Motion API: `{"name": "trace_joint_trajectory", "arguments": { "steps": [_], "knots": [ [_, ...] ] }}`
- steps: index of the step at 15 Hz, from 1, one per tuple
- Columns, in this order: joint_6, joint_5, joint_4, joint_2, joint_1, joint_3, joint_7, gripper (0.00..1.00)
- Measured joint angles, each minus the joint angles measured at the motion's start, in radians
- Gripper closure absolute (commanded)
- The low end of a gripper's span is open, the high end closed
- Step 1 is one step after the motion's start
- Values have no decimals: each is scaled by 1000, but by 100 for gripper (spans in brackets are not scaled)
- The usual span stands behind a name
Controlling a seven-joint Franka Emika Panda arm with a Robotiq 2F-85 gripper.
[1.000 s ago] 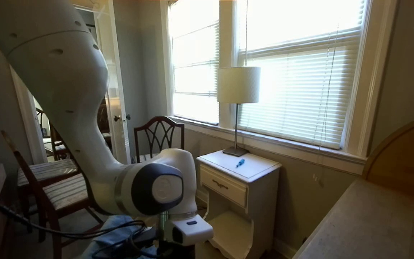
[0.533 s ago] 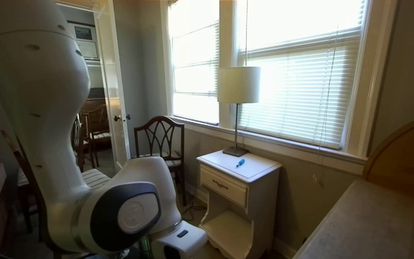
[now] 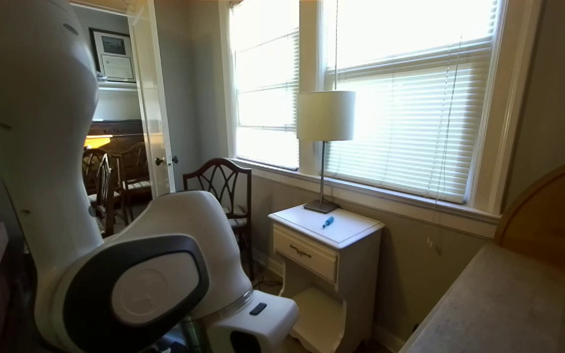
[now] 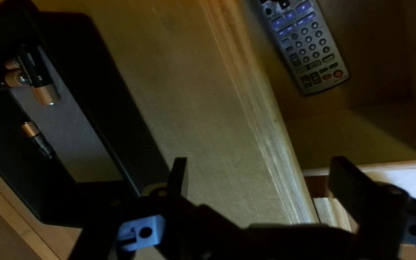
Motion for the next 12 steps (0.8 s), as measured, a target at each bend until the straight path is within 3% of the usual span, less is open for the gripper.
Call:
{"name": "trace_joint_trajectory", "arguments": {
  "steps": [6, 12],
  "knots": [
    [5, 59, 1, 8, 10, 11, -59, 0],
    [105, 185, 6, 8, -24, 120, -268, 0]
  ]
}}
